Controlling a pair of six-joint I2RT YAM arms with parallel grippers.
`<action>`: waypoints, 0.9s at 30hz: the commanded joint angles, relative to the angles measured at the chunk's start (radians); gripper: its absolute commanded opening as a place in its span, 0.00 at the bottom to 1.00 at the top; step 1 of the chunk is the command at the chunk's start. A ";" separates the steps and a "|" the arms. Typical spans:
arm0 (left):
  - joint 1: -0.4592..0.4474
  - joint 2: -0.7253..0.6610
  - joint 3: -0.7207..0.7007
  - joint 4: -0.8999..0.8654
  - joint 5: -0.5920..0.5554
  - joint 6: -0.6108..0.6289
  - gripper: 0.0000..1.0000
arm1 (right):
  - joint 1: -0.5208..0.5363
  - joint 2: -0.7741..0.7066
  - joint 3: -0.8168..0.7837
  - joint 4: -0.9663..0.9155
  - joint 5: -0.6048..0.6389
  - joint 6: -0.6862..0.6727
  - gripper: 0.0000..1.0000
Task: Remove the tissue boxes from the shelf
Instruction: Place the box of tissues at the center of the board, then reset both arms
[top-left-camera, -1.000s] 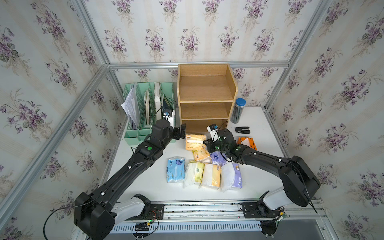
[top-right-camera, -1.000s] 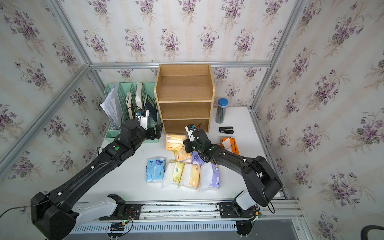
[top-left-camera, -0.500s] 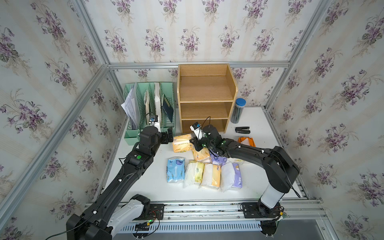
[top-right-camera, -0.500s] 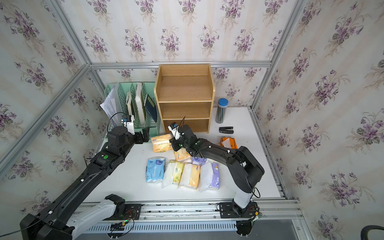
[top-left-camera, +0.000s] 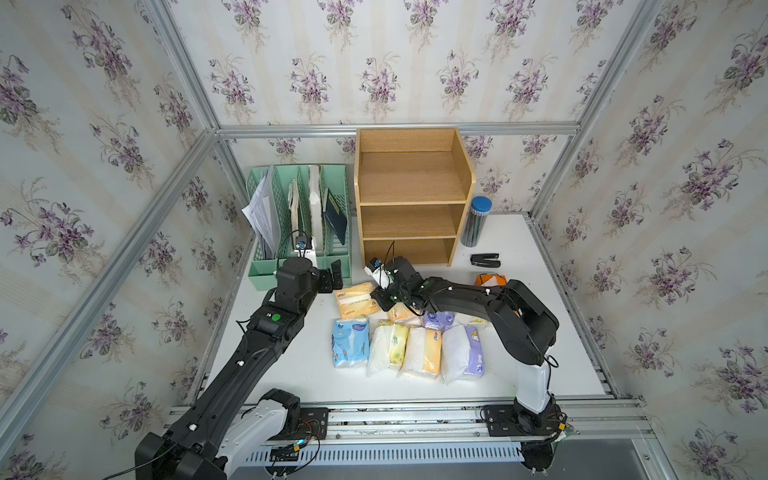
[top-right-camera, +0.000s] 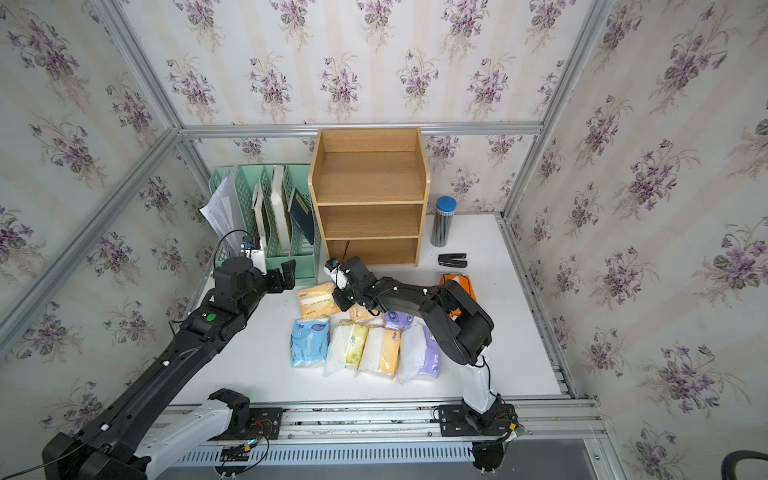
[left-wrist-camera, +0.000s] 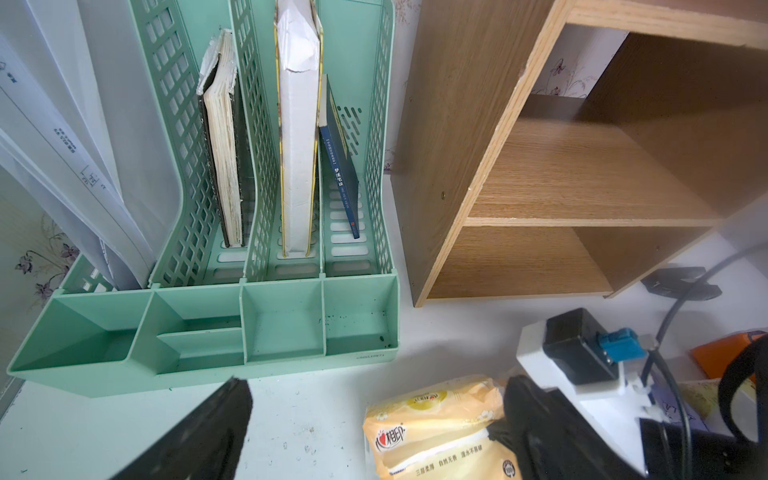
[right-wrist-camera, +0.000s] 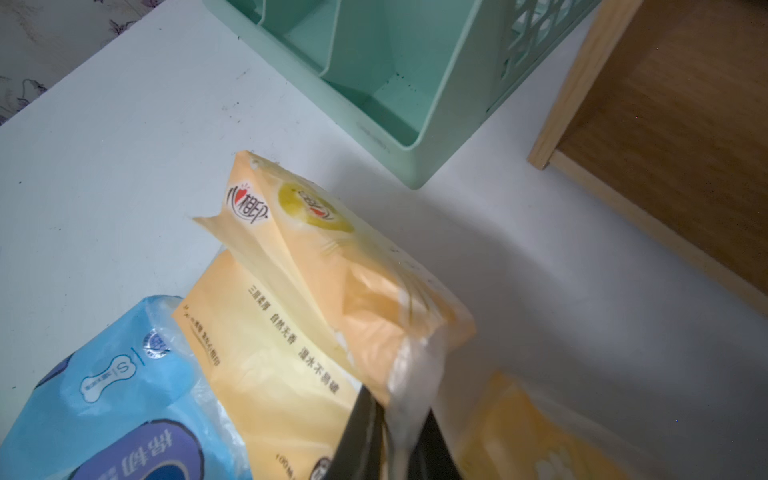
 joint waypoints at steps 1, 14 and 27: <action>0.001 0.001 0.000 0.007 0.021 -0.009 0.99 | 0.000 -0.007 -0.015 0.005 -0.015 -0.019 0.28; 0.012 -0.055 -0.073 -0.009 -0.033 -0.030 0.99 | 0.005 -0.274 -0.144 0.105 0.277 0.076 1.00; 0.195 -0.080 -0.149 0.015 -0.004 -0.033 0.99 | -0.281 -0.914 -0.630 0.254 0.634 0.161 1.00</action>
